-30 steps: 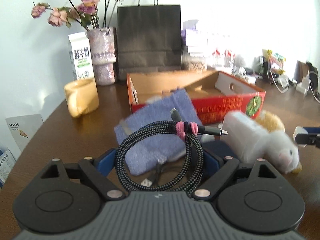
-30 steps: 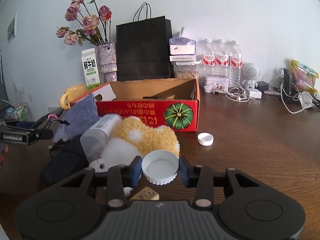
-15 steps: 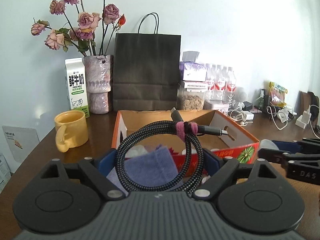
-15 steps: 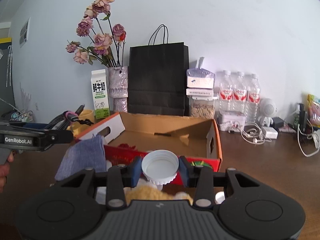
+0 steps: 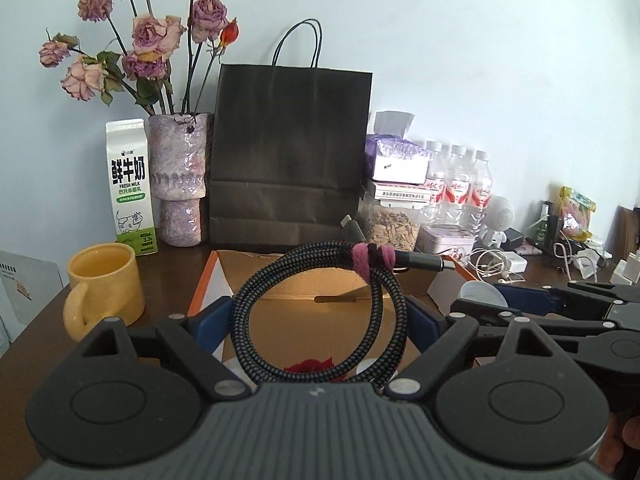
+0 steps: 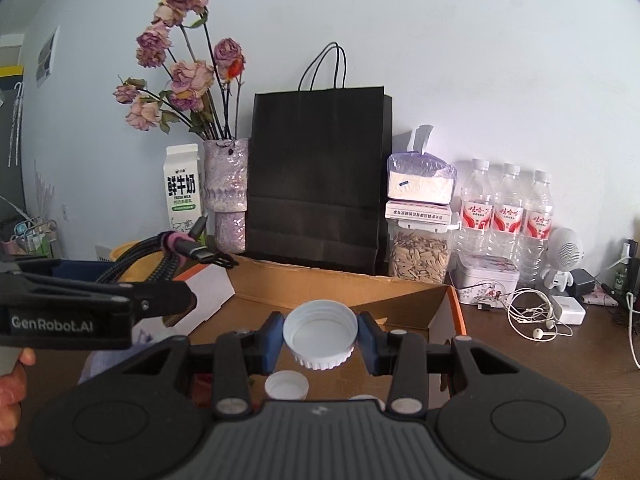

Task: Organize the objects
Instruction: 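Carry the cable and cap into the cardboard box and open both tools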

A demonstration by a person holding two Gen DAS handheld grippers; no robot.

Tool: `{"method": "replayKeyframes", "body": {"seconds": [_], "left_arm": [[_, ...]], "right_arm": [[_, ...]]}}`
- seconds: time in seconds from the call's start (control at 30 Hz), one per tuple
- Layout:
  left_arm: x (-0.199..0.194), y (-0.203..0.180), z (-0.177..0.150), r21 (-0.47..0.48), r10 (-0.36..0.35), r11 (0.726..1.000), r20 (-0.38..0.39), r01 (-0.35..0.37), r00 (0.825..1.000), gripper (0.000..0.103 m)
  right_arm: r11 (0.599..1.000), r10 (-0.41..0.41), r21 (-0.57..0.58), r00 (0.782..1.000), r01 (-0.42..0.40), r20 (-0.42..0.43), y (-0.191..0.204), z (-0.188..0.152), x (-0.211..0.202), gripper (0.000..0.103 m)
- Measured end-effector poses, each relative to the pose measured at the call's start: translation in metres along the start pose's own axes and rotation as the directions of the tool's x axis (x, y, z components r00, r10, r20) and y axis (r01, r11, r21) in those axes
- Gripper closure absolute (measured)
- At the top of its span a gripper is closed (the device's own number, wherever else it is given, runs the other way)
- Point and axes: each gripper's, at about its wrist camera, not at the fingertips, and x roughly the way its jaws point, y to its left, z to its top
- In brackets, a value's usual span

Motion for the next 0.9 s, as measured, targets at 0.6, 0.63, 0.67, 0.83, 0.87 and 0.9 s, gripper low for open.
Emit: {"method": "replayKeyframes", "body": {"seconds": [0.6,0.63,0.67,0.83,0.87,0.9], "left_arm": [[0.078,0.010,0.004,-0.043,0.087,0.995,-0.075,-0.091,0.993,0.014],[0.079,0.010,0.003,-0.043,0.086,0.995,-0.080,-0.090,0.993,0.014],[0.080,0.010,0.003,-0.042,0.082,0.995,-0.085,-0.086,0.993,0.013],[0.079,0.010,0.001,-0.058,0.090,0.994,-0.090,-0.096,0.992,0.000],[0.079,0.010,0.001,-0.059,0.101,0.993,-0.088,-0.106,0.991,0.000],[0.079,0.010,0.001,-0.059,0.107,0.992,-0.091,-0.113,0.990,0.000]], "right_arm": [[0.998,-0.029,0.055,0.994,0.035,-0.101,-0.023,-0.001,0.079,0.064],[0.998,-0.032,0.055,0.994,0.038,-0.103,-0.023,-0.001,0.079,0.064],[0.998,-0.033,0.054,0.994,0.039,-0.105,-0.023,-0.002,0.079,0.064],[0.998,-0.042,0.051,0.991,0.048,-0.127,-0.023,-0.003,0.080,0.035],[0.998,-0.040,0.053,0.990,0.047,-0.133,-0.024,-0.003,0.080,0.023],[0.997,-0.040,0.053,0.989,0.048,-0.139,-0.024,-0.004,0.080,0.006]]}}
